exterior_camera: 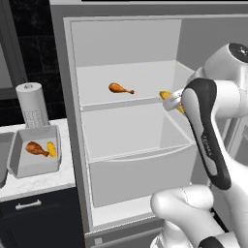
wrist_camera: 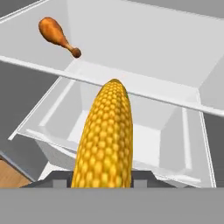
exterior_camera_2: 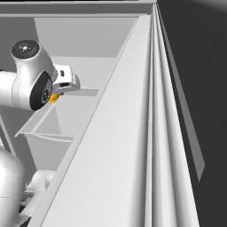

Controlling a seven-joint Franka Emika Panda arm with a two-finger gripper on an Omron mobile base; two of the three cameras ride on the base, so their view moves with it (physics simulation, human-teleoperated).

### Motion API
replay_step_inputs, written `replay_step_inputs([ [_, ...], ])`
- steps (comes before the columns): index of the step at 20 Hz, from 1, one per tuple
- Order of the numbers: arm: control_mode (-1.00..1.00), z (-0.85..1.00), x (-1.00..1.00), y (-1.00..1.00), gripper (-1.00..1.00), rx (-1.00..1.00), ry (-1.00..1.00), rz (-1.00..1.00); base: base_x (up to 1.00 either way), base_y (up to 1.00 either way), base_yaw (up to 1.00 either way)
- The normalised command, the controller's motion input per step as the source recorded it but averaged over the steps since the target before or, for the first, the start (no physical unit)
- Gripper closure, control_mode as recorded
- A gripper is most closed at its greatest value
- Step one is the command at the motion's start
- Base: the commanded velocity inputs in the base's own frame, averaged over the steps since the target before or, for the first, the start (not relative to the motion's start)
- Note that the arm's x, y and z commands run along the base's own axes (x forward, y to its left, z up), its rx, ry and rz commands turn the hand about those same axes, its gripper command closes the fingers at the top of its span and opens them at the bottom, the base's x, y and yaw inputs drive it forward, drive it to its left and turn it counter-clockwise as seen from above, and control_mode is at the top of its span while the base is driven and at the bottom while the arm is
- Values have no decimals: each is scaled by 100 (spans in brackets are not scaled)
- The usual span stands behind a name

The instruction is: Place one corn and one chicken drumstick in each tupperware on the nearby counter, to pack two identical lunches.

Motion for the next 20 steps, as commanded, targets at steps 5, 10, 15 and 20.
replay_step_inputs([
  [5,-100,-3,-99,0,100,3,13,-16,0,0,0],
  [10,-100,-46,-100,0,100,0,12,-9,0,0,0],
  [15,-100,-54,-71,0,100,0,14,-3,0,0,0],
  [20,-100,-12,-20,0,100,2,8,0,0,0,0],
])
